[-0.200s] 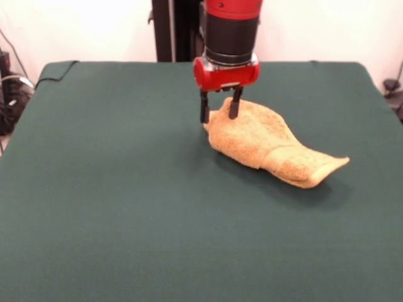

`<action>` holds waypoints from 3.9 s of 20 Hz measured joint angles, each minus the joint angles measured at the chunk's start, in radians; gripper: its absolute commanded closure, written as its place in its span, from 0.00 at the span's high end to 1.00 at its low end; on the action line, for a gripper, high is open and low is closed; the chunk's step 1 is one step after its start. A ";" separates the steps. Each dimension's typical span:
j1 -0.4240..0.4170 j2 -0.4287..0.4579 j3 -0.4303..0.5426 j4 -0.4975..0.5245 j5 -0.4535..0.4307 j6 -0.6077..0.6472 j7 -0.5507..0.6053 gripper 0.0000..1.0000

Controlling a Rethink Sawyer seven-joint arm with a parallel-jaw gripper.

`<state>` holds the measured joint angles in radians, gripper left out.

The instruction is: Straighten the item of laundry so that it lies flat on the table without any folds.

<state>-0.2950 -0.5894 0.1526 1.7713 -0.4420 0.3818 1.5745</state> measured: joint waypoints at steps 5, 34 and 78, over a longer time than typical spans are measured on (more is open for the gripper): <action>0.000 0.002 0.000 0.012 0.018 0.000 0.000 1.00; -0.004 0.069 0.000 0.037 0.072 -0.080 0.000 0.00; 0.171 -0.364 -0.036 0.126 0.133 0.246 0.000 0.00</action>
<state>-0.1243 -0.9534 0.1161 1.8970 -0.3093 0.6279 1.5745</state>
